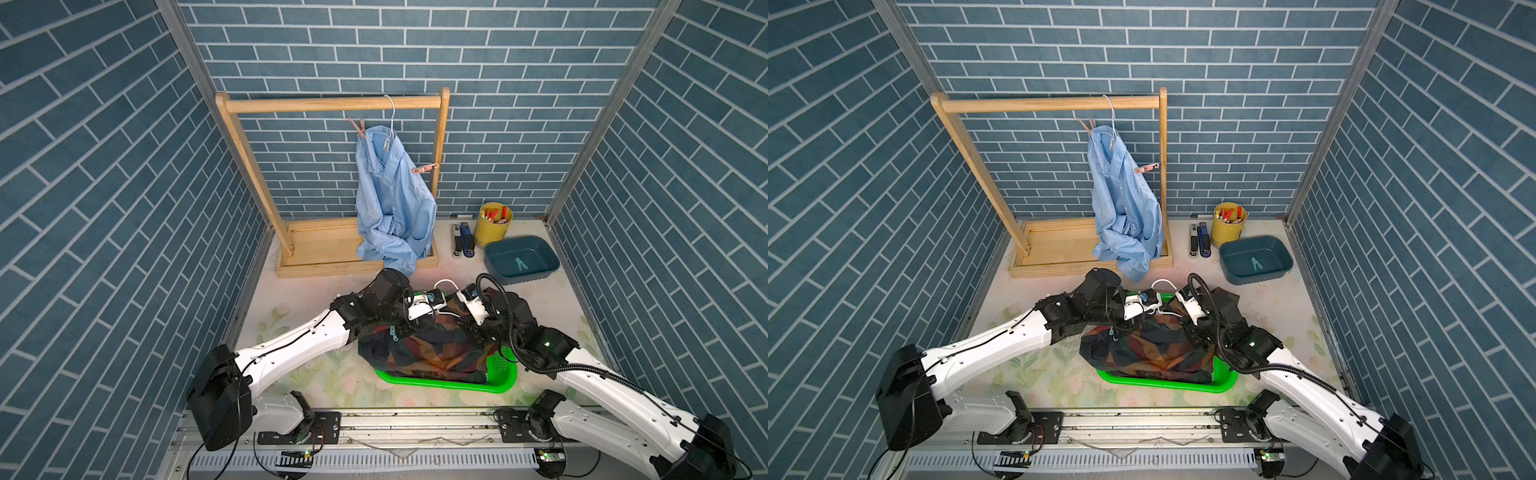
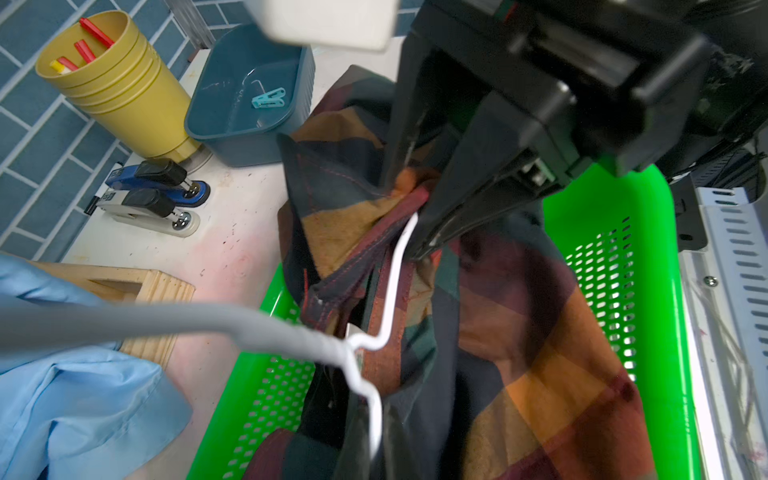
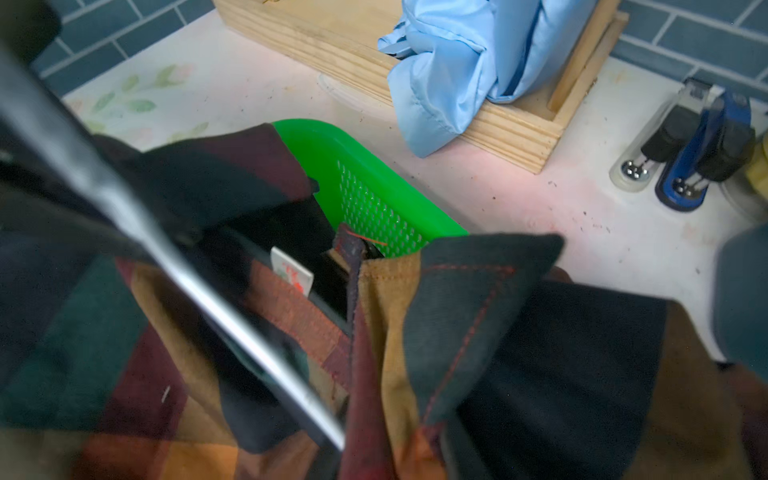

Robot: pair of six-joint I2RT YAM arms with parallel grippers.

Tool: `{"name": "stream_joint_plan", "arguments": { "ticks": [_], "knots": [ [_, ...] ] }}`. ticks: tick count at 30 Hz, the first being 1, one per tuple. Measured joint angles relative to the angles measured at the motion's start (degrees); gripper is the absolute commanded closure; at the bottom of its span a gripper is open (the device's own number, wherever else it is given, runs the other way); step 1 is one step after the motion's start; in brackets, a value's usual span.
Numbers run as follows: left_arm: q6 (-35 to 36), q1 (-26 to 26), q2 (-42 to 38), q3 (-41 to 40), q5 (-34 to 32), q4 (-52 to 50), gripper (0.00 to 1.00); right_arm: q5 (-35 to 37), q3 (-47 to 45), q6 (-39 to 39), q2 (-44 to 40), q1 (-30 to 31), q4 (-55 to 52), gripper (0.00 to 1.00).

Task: Remove the clothespins securing long-sleeve shirts to the hanger
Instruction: Remove the clamp from the hanger.

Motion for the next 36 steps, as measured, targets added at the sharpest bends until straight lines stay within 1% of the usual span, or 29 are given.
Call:
{"name": "stream_joint_plan", "arguments": {
  "ticks": [1,2,3,5,8,10,13,15,22,25,27,31,36],
  "knots": [
    [0.26,0.15,0.07,0.02,-0.39,0.15,1.00,-0.90,0.00,-1.62,-0.24,0.24,-0.61,0.98],
    [0.46,0.20,0.15,0.07,-0.50,0.17,0.99,-1.60,-0.04,-2.91,-0.61,0.50,-1.29,0.99],
    [0.83,0.22,0.28,0.11,-0.39,0.02,0.97,-1.95,-0.09,-3.52,-1.14,0.66,-1.90,1.00],
    [1.03,0.00,0.72,0.35,-0.02,-0.04,0.90,-1.92,-0.48,-4.04,-2.47,0.52,-2.62,1.00],
    [0.76,-0.15,1.14,0.94,-0.04,0.33,0.73,-1.77,-0.72,-3.96,-3.98,0.46,-4.28,1.00],
    [0.46,-0.11,1.14,1.31,-0.35,0.57,0.58,-0.92,-0.72,-3.28,-4.85,0.35,-4.85,1.00],
    [-0.07,-0.22,0.98,1.42,-0.90,0.72,0.43,0.96,-0.72,-2.38,-5.68,0.11,-5.31,1.00],
    [-0.33,-0.22,0.24,1.31,-1.62,0.81,0.36,1.68,-0.72,-1.81,-5.88,0.09,-5.27,1.00],
    [-0.66,-0.20,-7.32,1.14,-4.55,0.13,0.24,3.72,-0.70,0.57,-5.88,-0.24,-5.20,1.00],
    [0.37,-0.20,-11.26,1.11,-7.08,-0.46,0.22,4.22,-0.66,0.57,-5.86,-0.22,-5.22,1.00],
    [2.56,-0.20,-14.10,0.81,-9.18,-1.25,0.21,4.48,-0.66,0.57,-5.84,-0.09,-5.25,1.00],
    [7.58,-0.20,-18.86,-1.05,-14.67,-4.20,0.22,5.57,-0.66,0.55,-5.73,0.79,-5.29,1.00],
    [13.11,-1.22,-20.22,-2.82,-21.88,-8.96,0.26,6.67,-0.31,0.55,-5.68,1.92,-5.42,1.00]
  ]
}}
